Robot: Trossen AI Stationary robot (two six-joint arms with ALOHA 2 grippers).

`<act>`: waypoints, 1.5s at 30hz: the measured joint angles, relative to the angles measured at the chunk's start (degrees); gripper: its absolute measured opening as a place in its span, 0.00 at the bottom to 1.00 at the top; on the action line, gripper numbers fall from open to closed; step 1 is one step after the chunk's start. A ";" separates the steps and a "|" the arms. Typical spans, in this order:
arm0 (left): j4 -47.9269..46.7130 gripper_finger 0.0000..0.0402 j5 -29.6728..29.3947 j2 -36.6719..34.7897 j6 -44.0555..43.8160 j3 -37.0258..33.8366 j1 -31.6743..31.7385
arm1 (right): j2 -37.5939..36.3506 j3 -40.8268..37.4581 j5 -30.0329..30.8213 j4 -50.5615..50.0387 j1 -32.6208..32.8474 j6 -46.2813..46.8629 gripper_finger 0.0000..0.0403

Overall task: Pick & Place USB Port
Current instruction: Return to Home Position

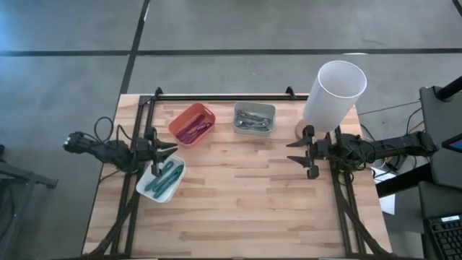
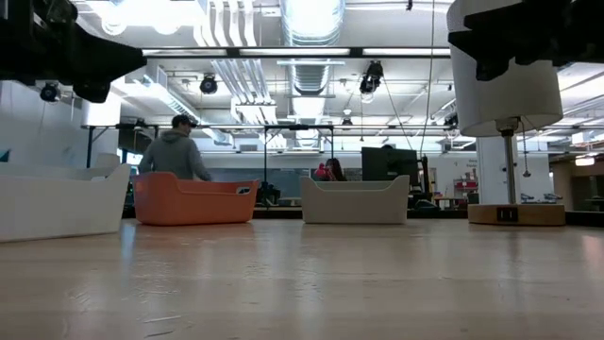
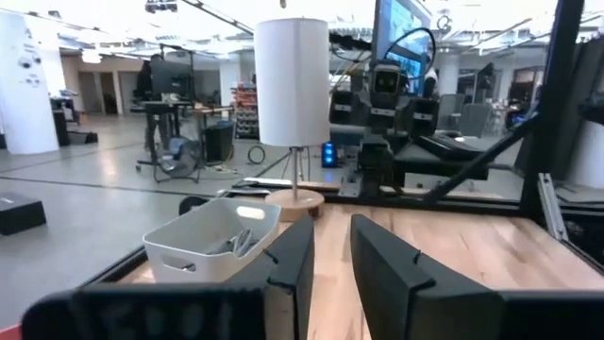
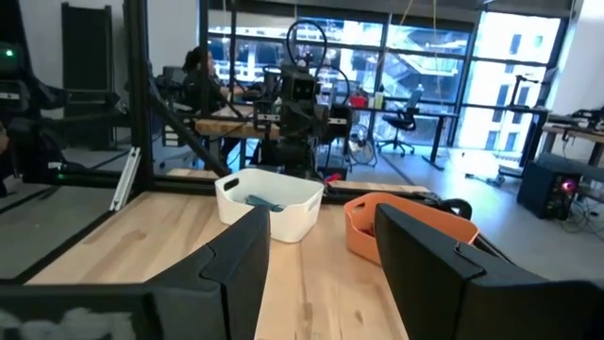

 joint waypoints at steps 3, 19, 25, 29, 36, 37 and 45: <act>1.44 0.20 -0.39 -0.04 0.33 -1.04 0.17 | -2.42 -1.54 0.01 -0.12 0.00 -0.01 0.47; 2.56 0.20 -0.42 -0.35 0.21 -3.06 1.05 | -16.10 -9.76 0.25 -0.92 0.00 1.35 0.47; 2.47 0.20 -0.30 -0.33 -1.17 -3.91 2.03 | -19.26 -9.76 0.25 -1.80 0.00 0.01 0.47; 2.94 0.20 -0.31 -0.35 1.52 -3.89 2.83 | -19.54 -9.76 0.25 -2.79 0.02 -0.05 0.47; 1.12 0.20 -0.21 -0.35 0.61 -3.95 3.90 | -19.42 -9.76 0.27 -6.17 0.02 1.76 0.47; 1.10 0.20 0.02 -0.35 0.51 -3.95 3.94 | -19.42 -9.75 0.27 -6.40 0.02 1.76 0.47; 0.89 0.20 1.22 -0.35 2.59 -3.98 4.00 | -19.42 -9.74 0.28 -9.07 0.02 1.96 0.47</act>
